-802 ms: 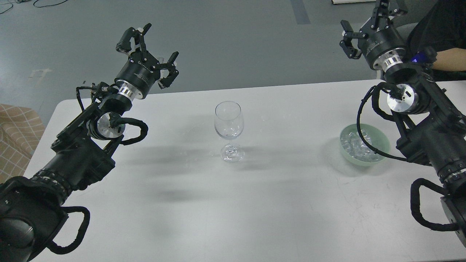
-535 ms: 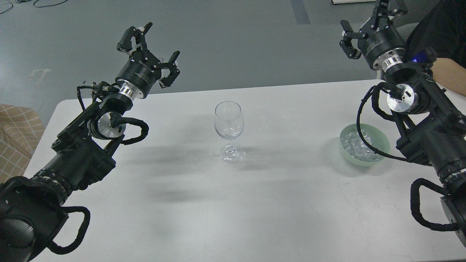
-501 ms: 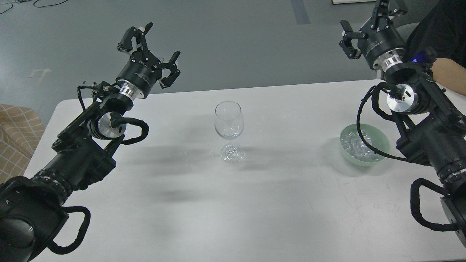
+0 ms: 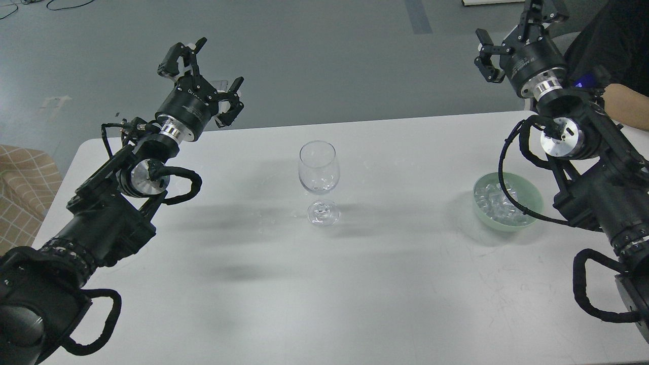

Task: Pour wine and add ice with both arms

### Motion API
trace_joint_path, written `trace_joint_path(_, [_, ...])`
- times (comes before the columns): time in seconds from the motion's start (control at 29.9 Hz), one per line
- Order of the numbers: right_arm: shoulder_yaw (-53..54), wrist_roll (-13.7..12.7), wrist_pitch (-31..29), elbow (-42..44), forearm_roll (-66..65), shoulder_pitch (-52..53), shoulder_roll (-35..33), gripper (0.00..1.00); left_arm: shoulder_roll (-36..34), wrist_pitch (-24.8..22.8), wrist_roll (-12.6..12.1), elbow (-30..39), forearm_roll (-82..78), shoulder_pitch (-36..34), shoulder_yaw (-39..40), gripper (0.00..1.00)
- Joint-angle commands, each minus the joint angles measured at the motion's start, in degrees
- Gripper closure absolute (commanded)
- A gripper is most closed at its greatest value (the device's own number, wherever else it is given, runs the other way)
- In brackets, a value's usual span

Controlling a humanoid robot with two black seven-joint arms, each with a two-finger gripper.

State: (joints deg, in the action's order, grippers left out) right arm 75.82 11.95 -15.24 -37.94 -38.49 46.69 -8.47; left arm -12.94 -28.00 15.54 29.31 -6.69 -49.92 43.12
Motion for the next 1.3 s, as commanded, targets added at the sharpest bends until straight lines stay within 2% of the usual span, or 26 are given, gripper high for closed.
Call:
trace_joint_path(0.0, [0.0, 0.0, 0.0, 0.0, 0.0, -0.1, 0.0, 0.0, 0.6, 0.0, -0.2, 0.0, 0.2, 0.0, 0.0, 0.01])
trace_joint_path(0.1, [-0.1, 0.0, 0.0, 0.0, 0.0, -0.1, 0.0, 0.0, 0.6, 0.0, 0.4, -0.1, 0.4, 0.2, 0.7, 0.01])
trace_joint_path(1.27, [0.0, 0.0, 0.0, -0.3, 0.1, 0.0, 0.1, 0.0, 1.2, 0.0, 0.5, 0.8, 0.3, 0.0, 0.7, 0.01])
